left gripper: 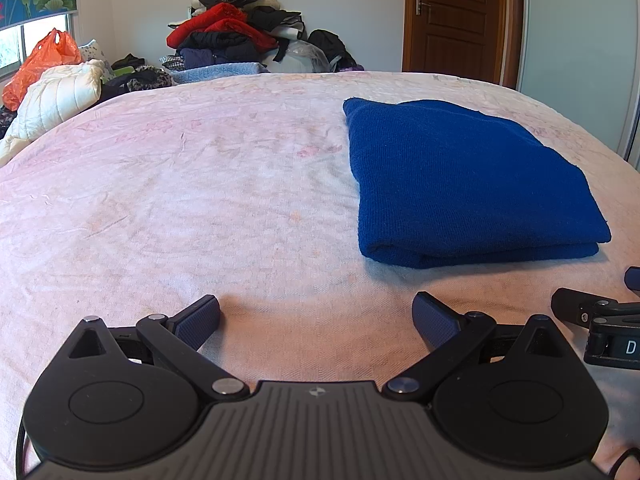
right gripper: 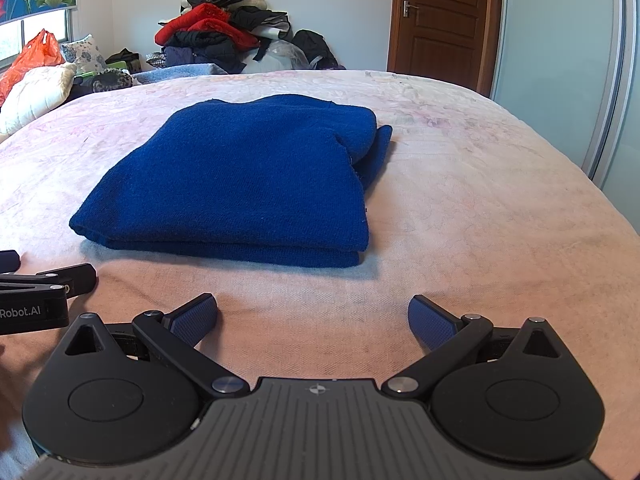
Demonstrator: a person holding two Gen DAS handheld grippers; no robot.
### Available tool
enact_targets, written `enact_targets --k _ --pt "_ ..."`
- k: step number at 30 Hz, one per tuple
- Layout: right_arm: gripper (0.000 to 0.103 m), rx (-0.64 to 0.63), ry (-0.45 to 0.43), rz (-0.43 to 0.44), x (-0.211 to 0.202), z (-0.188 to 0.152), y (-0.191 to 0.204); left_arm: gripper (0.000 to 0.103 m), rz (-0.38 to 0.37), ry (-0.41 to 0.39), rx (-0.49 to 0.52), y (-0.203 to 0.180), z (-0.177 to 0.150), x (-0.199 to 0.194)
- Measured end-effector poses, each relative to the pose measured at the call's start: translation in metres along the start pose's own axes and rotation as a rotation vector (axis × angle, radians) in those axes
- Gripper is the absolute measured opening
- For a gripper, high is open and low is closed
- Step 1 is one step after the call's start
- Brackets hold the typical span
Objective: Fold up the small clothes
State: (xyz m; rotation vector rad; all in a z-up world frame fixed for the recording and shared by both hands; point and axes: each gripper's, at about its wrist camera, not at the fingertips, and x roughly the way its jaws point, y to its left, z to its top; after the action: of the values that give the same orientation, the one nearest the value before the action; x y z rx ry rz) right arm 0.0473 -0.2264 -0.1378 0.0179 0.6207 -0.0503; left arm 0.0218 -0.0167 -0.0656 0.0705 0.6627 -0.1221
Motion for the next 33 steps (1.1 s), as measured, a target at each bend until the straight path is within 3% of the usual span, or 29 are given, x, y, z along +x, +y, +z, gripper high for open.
enact_targets --k 33 --pt "0.103 0.011 -0.001 -0.013 0.0015 0.0001 -0.0038 0.103 0.000 0.000 0.000 0.0004 -0.0001 0.0000"
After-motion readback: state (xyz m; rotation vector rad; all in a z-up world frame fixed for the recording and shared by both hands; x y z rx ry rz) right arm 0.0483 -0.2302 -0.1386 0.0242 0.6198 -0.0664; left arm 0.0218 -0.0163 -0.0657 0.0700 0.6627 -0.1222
